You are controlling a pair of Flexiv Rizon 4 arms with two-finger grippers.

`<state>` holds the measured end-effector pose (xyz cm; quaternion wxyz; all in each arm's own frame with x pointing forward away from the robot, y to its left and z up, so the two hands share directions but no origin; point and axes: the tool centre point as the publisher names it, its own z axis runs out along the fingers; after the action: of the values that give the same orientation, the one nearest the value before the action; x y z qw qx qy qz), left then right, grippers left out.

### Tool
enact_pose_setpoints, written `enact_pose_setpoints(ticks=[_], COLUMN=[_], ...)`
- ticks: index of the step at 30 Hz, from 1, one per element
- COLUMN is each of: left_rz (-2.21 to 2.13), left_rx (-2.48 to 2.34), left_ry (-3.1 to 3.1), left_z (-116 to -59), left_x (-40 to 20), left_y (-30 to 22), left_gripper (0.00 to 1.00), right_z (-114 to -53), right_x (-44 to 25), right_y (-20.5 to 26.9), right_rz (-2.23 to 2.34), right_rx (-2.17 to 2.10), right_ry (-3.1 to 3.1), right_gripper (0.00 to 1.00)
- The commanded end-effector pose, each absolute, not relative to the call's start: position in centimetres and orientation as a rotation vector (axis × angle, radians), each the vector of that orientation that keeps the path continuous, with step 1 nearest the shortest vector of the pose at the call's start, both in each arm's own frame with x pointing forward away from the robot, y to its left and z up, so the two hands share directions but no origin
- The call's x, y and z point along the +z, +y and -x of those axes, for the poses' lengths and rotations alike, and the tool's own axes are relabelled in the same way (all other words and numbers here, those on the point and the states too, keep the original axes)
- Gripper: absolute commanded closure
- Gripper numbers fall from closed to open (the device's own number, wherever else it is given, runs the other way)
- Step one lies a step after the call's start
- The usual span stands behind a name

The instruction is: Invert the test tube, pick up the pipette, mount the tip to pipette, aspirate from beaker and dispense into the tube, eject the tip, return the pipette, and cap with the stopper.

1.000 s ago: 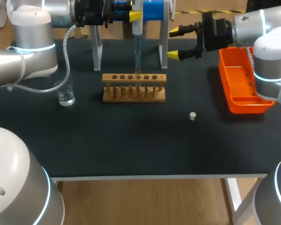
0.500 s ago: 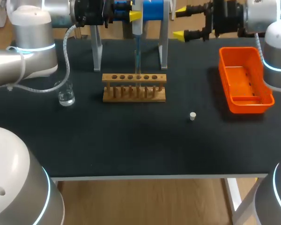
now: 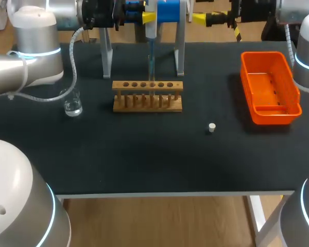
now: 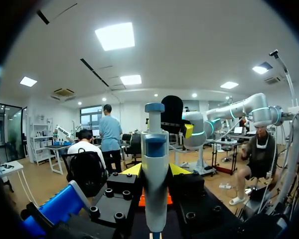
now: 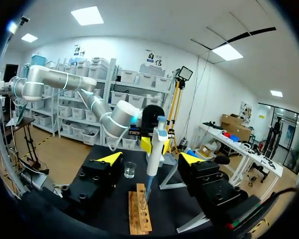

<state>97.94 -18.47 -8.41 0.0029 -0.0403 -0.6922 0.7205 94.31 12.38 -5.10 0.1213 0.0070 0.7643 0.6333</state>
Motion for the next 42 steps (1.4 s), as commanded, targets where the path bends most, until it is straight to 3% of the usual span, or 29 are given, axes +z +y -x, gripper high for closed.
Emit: enact_pose_setpoints(ticks=[1,3,42], left_rz=[0.131,0.131,0.131], left_rx=[2.256,2.256,2.256], left_ry=[-2.168,-2.168,-2.168], left_z=[-98.1,-98.1,-98.1], left_x=[-8.4,-8.4,-8.4], left_y=[-18.4,-18.4,-18.4], left_gripper=[1.0,1.0,1.0], right_z=[-94.3,-94.3,-96.4], right_x=[-4.4,-3.9,0.3], right_y=[12.7,12.9,21.1], right_rz=[-0.021,-0.016,-0.051], right_rx=[1.859,1.868,2.099], right_ry=[2.219,2.213,2.224], right_gripper=[0.91,1.0,1.0])
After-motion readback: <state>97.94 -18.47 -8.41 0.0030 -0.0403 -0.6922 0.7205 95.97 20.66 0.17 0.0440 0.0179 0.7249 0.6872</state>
